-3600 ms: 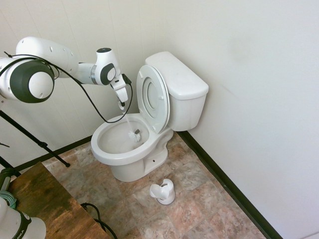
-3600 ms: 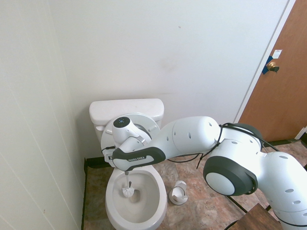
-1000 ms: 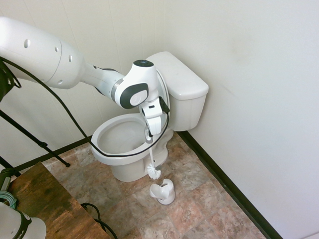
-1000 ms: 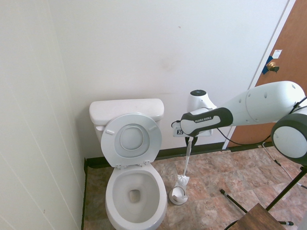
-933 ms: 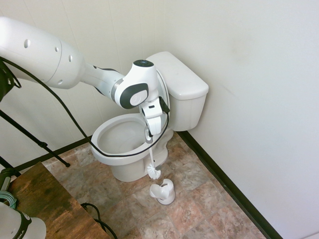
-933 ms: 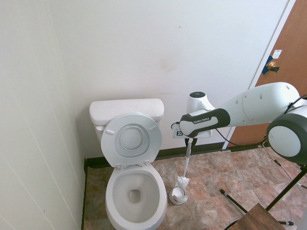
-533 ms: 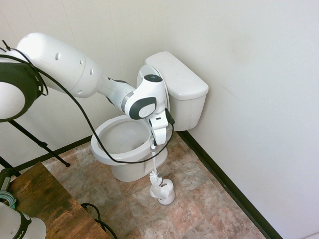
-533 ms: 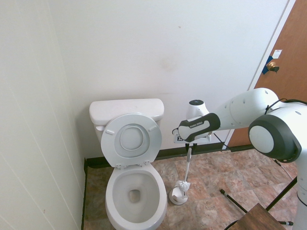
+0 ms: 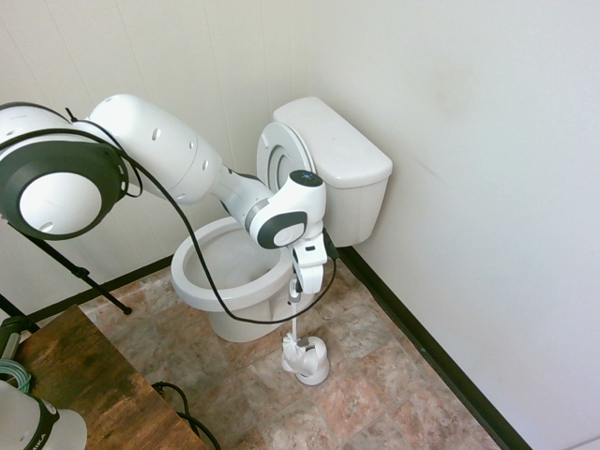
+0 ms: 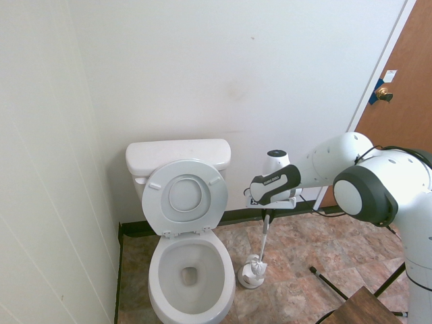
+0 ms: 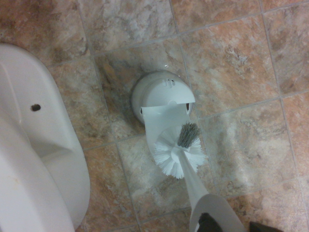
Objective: Clean the toilet
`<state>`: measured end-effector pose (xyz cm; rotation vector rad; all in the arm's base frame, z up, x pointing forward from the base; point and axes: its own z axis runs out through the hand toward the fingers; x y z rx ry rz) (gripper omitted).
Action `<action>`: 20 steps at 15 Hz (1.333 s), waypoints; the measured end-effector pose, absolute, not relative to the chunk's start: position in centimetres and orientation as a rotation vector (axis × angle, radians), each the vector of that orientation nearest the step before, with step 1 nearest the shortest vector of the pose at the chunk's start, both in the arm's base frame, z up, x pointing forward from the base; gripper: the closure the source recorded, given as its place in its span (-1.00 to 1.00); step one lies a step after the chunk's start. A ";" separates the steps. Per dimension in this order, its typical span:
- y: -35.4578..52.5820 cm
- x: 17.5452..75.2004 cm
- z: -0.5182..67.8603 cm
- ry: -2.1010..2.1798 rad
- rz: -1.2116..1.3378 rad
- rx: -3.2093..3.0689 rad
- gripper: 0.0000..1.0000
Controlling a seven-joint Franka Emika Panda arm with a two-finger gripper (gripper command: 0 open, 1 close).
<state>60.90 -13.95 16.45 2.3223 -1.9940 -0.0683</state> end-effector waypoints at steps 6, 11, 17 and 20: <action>-14.6 61.5 13.4 -2.017 -0.080 2.301 1.00; -15.5 62.4 10.9 -2.055 -0.104 2.282 1.00; -17.4 62.7 6.4 -2.099 -0.149 2.238 1.00; -18.2 63.0 4.7 -2.122 -0.169 2.218 1.00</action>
